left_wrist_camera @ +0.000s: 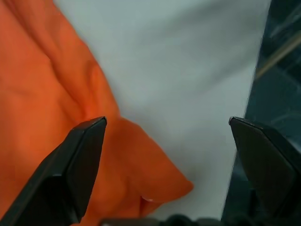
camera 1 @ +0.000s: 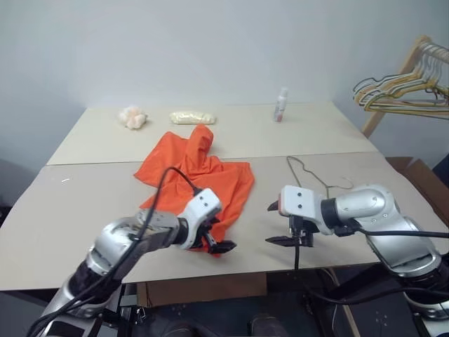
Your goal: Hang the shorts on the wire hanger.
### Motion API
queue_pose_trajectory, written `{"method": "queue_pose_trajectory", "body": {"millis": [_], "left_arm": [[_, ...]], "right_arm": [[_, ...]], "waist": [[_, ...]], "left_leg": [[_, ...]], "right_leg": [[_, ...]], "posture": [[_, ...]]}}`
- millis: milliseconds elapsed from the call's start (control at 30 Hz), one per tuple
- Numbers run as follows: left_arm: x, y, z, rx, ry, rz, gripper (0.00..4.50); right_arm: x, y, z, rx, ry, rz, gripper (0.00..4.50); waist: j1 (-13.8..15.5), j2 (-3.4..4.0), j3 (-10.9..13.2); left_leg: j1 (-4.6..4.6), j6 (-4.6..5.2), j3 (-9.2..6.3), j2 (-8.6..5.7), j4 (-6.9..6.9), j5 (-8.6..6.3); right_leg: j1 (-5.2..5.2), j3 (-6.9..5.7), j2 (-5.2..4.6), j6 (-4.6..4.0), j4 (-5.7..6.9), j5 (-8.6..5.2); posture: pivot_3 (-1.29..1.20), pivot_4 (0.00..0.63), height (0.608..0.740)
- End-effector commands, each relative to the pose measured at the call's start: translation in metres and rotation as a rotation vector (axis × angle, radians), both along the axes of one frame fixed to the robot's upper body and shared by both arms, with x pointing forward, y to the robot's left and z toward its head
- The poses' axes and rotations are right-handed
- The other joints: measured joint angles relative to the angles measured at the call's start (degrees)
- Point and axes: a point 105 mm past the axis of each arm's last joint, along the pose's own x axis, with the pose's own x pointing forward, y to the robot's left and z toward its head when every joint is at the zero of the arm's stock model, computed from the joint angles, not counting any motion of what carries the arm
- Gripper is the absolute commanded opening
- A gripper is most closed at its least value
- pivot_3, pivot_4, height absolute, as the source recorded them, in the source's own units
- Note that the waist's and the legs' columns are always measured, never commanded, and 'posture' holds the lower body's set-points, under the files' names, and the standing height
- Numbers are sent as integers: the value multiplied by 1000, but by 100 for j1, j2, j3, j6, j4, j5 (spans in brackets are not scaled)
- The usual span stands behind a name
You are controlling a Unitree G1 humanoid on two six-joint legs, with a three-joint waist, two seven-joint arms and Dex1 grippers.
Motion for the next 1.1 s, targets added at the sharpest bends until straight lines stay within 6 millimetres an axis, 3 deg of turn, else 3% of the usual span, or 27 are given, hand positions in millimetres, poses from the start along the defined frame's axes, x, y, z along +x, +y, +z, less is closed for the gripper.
{"method": "queue_pose_trajectory", "body": {"millis": [33, 100, 167, 433, 567, 667, 833, 1100], "left_arm": [[17, 5, -9, 107, -45, 106, 4500], [19, 7, -10, 141, -39, 116, 4500], [18, 11, -9, 169, -48, 104, 3963], [3, 50, -1, 251, -18, 72, 1310], [5, 73, 2, 293, -42, 86, 43], [4, 78, 15, 243, -96, 2, 43], [-10, 94, 51, 116, -189, -210, 43], [-12, 131, 76, 91, -274, -226, 43]], "right_arm": [[1, 2, 15, 27, -65, 5, 4242], [1, 2, 15, 31, -69, -2, 4242], [2, 1, 16, 37, -69, -11, 4281], [9, 1, 14, 53, -75, -38, 4281], [18, 2, 12, 73, -76, -53, 4281], [28, 5, 9, 89, -115, -58, 4281], [62, 10, -12, -63, -425, 14, 4281], [98, 35, -40, -110, -640, 105, 4281]], "waist": [[-18, 0, 0], [-58, 0, 0], [-85, 0, 0], [-117, 2, 1], [-90, 1, 1], [-74, 3, 3], [-77, 5, 5], [-12, 9, 9]], "left_leg": [[1, 0, -1, 0, 1, 0], [-2, 0, -3, 0, 0, 0], [-9, 0, -5, -2, 0, 0], [-7, 0, -6, 0, 0, 0], [-7, 0, -6, -1, 0, 0], [-7, 0, -6, 0, -1, 0], [-17, -2, 2, 0, -3, 1], [-21, -2, 16, 0, -4, 2]], "right_leg": [[1, -1, 0, 0, -1, 0], [-1, -1, -1, 0, -1, 0], [-5, -2, -2, 0, -1, 0], [-6, -2, -5, 0, 0, 0], [-6, -4, -6, 0, -1, 0], [-7, -5, -6, -1, -1, 0], [-23, -4, -9, -3, 1, -1], [-38, 4, -7, -3, 8, -1]], "posture": [[-221, 0, 740], [-221, 0, 740], [-221, 0, 740], [-203, 0, 740], [-168, 0, 740], [-149, 0, 740], [-116, 0, 740], [-47, 0, 740]]}}
